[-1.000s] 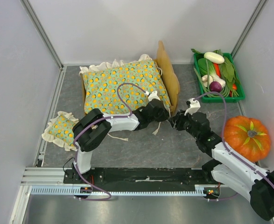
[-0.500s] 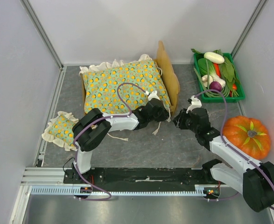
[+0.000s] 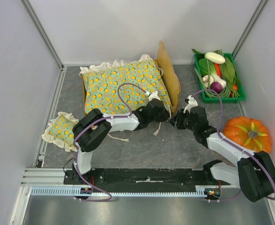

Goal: Set up the pet bed

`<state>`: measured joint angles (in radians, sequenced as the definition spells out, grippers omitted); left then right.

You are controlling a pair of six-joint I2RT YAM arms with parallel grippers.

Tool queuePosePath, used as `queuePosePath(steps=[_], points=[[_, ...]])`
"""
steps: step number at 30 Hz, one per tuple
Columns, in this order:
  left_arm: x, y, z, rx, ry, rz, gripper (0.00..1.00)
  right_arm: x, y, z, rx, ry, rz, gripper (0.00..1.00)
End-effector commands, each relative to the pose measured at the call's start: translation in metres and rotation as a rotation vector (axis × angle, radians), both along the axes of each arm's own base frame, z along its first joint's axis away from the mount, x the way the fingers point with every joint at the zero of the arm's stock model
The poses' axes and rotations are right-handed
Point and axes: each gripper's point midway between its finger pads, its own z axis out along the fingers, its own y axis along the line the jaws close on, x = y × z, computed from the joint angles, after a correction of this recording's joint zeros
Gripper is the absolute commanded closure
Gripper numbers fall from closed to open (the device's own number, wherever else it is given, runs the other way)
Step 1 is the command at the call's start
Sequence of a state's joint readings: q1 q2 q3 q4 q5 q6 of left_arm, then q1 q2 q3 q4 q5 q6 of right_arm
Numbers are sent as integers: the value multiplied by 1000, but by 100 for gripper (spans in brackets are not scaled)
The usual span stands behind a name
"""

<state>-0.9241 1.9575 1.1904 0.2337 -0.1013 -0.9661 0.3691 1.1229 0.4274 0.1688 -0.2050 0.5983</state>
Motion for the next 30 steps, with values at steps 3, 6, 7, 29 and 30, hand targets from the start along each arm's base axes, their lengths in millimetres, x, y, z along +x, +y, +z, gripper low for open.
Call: queuePosePath(steps=[3, 6, 7, 29, 30], points=[[9, 3, 4, 13, -31, 3, 98, 19, 9, 22, 42, -82, 18, 72], [8, 3, 3, 12, -28, 3, 98, 21, 10, 20, 37, -88, 27, 72], [8, 3, 3, 10, -29, 2, 98, 21, 9, 19, 32, -87, 28, 72], [9, 3, 5, -10, -24, 5, 98, 17, 9, 9, -35, -96, 105, 64], [10, 3, 6, -12, -29, 5, 98, 18, 9, 9, -33, -97, 106, 64]])
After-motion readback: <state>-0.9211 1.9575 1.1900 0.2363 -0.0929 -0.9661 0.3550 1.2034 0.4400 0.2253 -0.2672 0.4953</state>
